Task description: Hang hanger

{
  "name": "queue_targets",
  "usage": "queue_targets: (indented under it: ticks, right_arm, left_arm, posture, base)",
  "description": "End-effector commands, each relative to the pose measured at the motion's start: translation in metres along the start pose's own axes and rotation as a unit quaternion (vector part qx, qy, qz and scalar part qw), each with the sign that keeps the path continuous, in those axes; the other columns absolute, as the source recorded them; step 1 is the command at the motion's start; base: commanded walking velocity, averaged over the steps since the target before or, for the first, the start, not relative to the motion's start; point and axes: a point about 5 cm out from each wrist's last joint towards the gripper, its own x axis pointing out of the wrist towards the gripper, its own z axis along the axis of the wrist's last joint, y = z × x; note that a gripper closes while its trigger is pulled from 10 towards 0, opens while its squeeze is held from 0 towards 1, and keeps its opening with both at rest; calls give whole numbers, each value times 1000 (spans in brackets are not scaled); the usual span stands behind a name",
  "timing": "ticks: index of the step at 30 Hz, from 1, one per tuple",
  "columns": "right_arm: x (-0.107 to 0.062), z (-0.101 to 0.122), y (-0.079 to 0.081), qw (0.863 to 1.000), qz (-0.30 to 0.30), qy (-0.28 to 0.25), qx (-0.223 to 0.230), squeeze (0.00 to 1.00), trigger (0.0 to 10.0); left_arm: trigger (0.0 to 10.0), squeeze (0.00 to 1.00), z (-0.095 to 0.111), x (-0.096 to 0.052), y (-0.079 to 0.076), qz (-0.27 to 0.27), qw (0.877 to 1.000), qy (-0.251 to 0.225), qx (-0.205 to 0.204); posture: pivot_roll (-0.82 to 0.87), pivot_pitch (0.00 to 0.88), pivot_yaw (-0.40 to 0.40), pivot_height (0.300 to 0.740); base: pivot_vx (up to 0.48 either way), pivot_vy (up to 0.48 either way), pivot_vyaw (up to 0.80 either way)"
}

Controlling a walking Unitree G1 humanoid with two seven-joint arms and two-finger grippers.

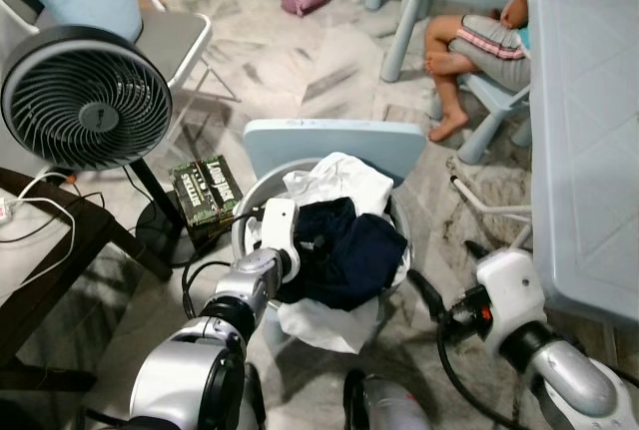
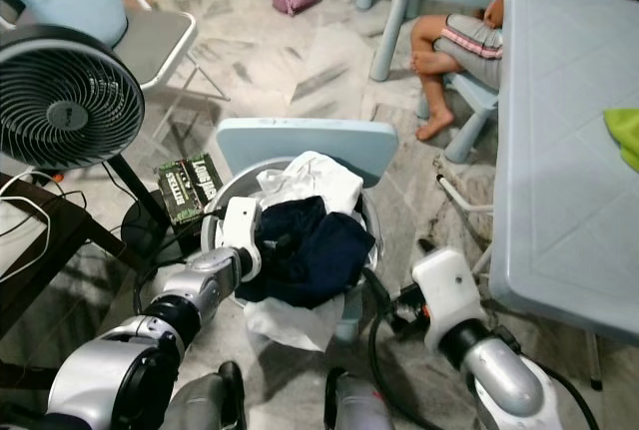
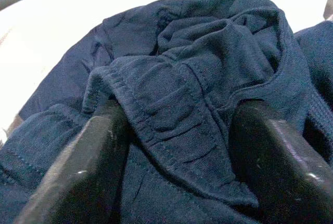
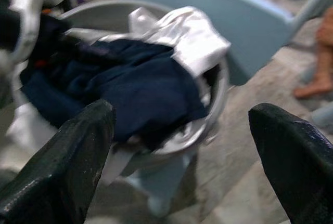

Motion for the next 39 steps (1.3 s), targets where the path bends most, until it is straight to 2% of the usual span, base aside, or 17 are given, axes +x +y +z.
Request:
queue_targets:
  ticks: [1, 5, 15, 24, 28, 31, 35, 37, 39]
  right_arm:
    - [-5, 3, -2, 1000, 2, 2, -6, 0, 10000]
    - [-7, 4, -9, 1000, -11, 8, -10, 0, 10000]
    - [0, 8, -13, 1000, -13, 4, -15, 0, 10000]
    - [3, 11, -16, 1000, -20, -3, -22, 0, 10000]
    - [7, 13, -16, 999, -21, -9, -26, 0, 10000]
    - [14, 13, -17, 999, -24, -16, -24, 0, 10000]
    - [17, 15, -17, 999, -26, -22, -23, 0, 10000]
    - [20, 16, -17, 999, -27, -27, -23, 0, 10000]
    - [23, 17, -18, 999, -30, -32, -24, 0, 10000]
  left_arm:
    - [0, 0, -4, 0, 1, 3, 1000, 7, -5]
    - [0, 0, -5, -2, 7, 18, 1000, 1, -14]
    - [0, 0, -5, -1, 6, 19, 999, -5, -30]
    - [0, 0, -2, -1, 8, 29, 999, -7, -24]
    - [0, 0, 0, -1, 10, 34, 999, -9, -18]
    - [0, 0, 5, -3, 17, 54, 998, -14, 7]
    - [0, 0, 9, -4, 21, 59, 998, -20, 11]
    - [0, 0, 11, -4, 23, 65, 997, -21, 20]
    - [0, 0, 14, -5, 26, 70, 996, -26, 46]
  posture:
    - [-255, 256, -16, 740]
    - [-259, 251, -17, 740]
    - [-263, 237, -16, 740]
    - [-266, 220, -11, 740]
    - [-260, 211, -8, 740]
    - [-248, 195, -2, 740]
    - [-242, 186, 1, 740]
    - [-241, 179, 3, 740]
    - [-240, 169, 9, 740]
  base:
    - [0, 0, 0]
    - [0, 0, 0]
    - [0, 0, 0]
    - [0, 0, 0]
    - [0, 0, 0]
    - [0, 0, 0]
    - [0, 0, 0]
    - [0, 0, 0]
    - [0, 0, 0]
